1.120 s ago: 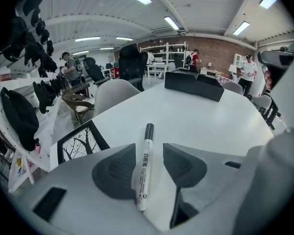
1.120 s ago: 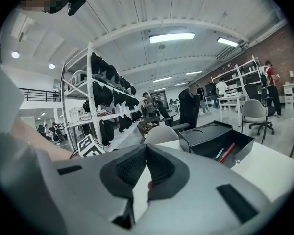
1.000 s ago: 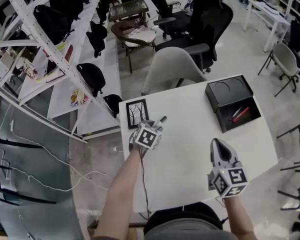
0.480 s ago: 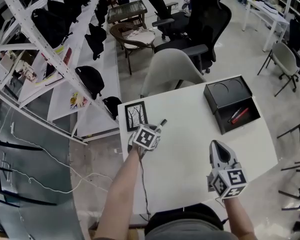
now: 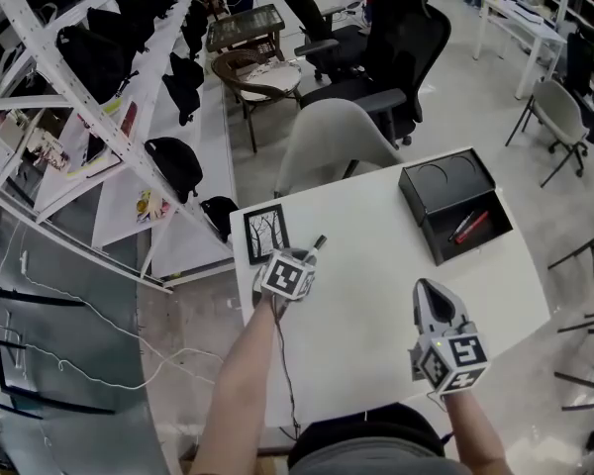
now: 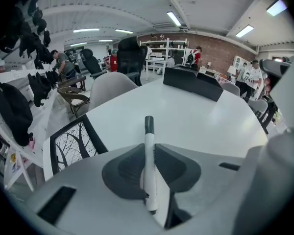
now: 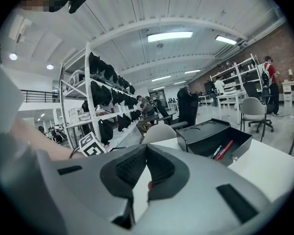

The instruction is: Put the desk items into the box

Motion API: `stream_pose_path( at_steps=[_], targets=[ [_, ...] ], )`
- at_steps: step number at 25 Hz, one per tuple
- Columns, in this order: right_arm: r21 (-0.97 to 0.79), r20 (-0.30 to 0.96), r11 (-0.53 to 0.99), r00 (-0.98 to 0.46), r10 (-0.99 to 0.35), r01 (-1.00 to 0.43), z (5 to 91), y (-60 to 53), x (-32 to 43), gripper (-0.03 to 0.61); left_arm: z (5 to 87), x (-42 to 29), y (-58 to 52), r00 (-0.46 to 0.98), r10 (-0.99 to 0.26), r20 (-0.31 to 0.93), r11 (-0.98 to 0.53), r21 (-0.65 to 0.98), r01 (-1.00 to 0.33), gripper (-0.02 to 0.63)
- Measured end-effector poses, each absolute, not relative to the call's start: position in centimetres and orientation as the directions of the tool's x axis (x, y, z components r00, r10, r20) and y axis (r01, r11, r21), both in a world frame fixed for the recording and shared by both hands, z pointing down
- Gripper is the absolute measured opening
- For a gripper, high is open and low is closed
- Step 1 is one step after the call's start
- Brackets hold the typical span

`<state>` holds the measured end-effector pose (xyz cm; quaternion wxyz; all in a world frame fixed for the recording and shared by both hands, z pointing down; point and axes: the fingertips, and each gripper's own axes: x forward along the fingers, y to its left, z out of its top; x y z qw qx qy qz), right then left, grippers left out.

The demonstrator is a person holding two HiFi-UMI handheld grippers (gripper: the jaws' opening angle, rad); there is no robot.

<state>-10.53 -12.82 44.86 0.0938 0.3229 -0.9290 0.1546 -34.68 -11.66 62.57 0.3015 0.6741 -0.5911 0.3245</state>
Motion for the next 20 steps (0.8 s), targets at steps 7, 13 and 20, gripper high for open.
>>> stream_pose_path(
  at_steps=[7,13,20],
  targets=[
    [-0.230,0.271,0.732,-0.765,-0.585,-0.641,44.7,-12.5,-9.9,0.003,59.1,-33.1,-13.9,0.094,-0.707,0.701,-0.106,0.025,-0.994,0.069],
    [-0.225,0.259,0.710,-0.744,-0.617,-0.667,44.2,-12.8,-9.0,0.003,56.0,-31.0,-16.1,0.120,-0.766,0.631,-0.144,0.013,-0.989,0.069],
    [-0.226,0.261,0.685,-0.720,-0.642,-0.693,44.2,-12.6,-7.8,0.003,53.2,-29.1,-18.0,0.148,-0.811,0.567,-0.181,-0.002,-0.984,0.069]
  ],
)
